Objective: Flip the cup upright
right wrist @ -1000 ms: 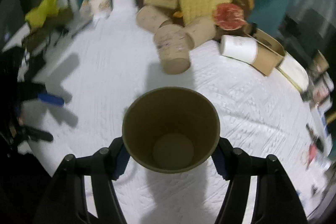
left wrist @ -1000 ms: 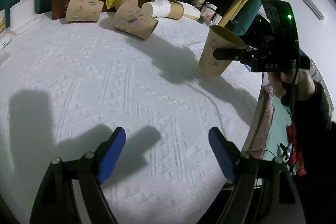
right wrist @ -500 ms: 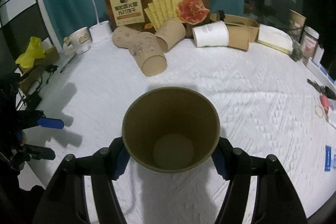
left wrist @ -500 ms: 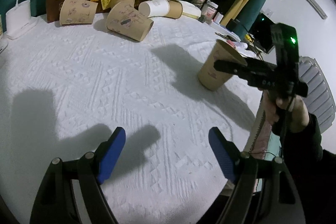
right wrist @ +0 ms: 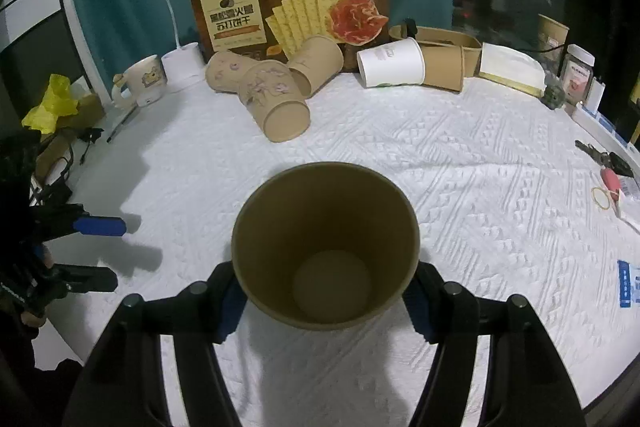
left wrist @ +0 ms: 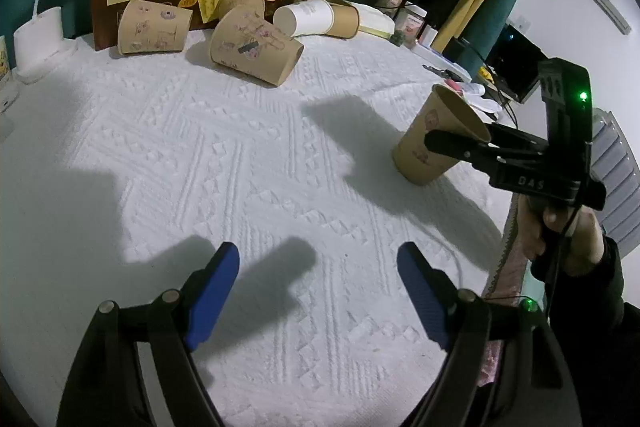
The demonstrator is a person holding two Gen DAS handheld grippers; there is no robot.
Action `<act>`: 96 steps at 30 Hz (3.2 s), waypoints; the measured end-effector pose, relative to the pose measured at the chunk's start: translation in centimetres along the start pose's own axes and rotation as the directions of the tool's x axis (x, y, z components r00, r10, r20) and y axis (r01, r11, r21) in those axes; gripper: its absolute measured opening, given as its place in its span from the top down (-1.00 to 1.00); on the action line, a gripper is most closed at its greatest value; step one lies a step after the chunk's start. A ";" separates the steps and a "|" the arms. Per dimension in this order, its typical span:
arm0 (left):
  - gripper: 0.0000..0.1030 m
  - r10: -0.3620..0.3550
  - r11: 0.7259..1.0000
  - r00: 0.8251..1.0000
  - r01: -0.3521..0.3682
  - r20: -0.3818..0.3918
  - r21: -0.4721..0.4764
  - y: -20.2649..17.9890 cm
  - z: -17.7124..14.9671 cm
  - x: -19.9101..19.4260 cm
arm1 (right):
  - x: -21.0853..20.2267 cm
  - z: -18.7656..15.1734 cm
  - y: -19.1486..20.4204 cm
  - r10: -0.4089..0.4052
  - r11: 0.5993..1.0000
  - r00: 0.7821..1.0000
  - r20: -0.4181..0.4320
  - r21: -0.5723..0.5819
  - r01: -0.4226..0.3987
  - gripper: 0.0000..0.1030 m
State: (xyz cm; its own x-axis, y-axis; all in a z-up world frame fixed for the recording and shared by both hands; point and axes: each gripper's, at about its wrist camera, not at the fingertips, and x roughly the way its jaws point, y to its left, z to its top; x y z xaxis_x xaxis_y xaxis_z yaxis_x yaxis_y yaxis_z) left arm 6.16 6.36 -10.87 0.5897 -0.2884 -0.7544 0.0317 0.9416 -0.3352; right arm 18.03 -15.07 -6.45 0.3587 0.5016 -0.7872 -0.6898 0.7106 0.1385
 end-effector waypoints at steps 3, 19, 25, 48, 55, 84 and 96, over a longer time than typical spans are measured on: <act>-0.58 0.002 1.000 1.000 -0.002 0.003 -0.001 0.0 -0.1 -0.1 | 0.1 0.0 -0.1 0.002 1.000 1.000 -0.008 0.019 -0.001 -0.24; -0.58 0.027 0.999 1.000 -0.027 0.008 0.022 -0.4 -0.9 -0.7 | -0.1 -3.0 -0.2 -0.032 0.995 0.997 -0.071 0.092 0.038 -0.25; -0.58 0.108 0.989 0.994 -0.110 0.021 0.103 -1.9 -1.3 -0.8 | -1.7 -4.7 -0.8 -0.048 0.988 0.996 -0.070 0.143 0.058 -0.25; -0.58 0.133 0.901 0.960 -0.221 0.247 0.372 -10.5 -0.5 -5.2 | -15.3 -8.3 -3.1 -0.269 0.927 0.961 0.058 0.287 0.242 -0.25; -0.92 0.094 0.858 0.926 -0.262 0.366 0.443 -13.2 0.5 -8.1 | -20.4 -7.2 -2.2 -0.327 0.916 0.933 0.150 0.293 0.274 -0.25; -1.00 0.001 0.944 0.796 -0.200 0.606 0.261 -9.4 2.2 -15.9 | -25.6 -4.6 3.8 -0.367 0.918 0.848 0.384 0.300 0.261 -0.58; -1.00 0.018 0.944 0.816 -0.205 0.577 0.260 -8.3 2.0 -14.0 | -23.0 -4.0 3.6 -0.359 0.919 0.868 0.344 0.294 0.264 -0.58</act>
State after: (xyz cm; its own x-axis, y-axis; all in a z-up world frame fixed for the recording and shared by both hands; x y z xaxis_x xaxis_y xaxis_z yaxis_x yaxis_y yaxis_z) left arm -0.75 2.89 3.57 0.9478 -0.1178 -0.2963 0.1187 0.9928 -0.0150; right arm 4.85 -26.02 9.72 0.7752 0.3494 -0.5262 -0.3543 0.9302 0.0957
